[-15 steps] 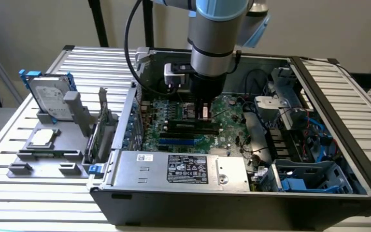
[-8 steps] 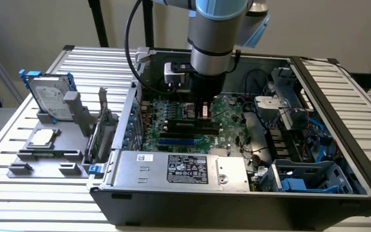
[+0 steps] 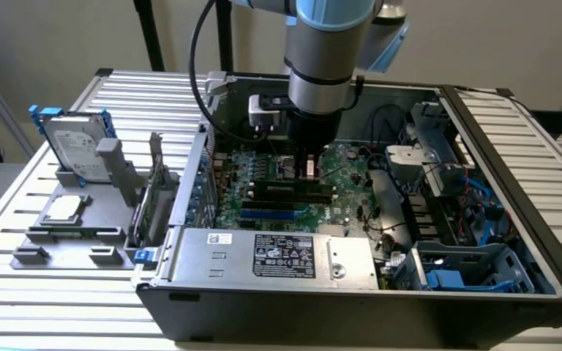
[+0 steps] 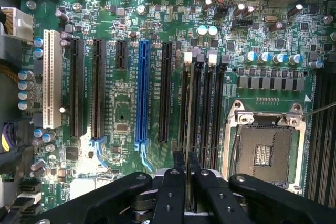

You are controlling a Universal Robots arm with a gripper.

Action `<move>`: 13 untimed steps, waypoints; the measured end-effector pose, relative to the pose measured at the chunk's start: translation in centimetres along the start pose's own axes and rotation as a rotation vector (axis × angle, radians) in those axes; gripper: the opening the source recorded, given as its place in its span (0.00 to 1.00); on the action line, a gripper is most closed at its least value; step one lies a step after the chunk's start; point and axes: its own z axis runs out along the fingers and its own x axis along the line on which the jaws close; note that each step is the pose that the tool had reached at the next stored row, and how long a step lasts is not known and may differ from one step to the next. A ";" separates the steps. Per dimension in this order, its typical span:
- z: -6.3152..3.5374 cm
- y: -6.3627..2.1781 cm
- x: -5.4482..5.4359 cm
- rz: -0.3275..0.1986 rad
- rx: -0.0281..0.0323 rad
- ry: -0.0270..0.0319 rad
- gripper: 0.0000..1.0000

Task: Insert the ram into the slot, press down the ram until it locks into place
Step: 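Insert the ram into the slot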

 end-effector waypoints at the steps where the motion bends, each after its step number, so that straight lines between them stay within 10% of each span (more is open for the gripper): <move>1: 0.02 0.00 0.0 0.000 0.0000 0.0005 0.13; 13: 0.38 0.01 0.0 0.000 0.0000 0.0018 0.13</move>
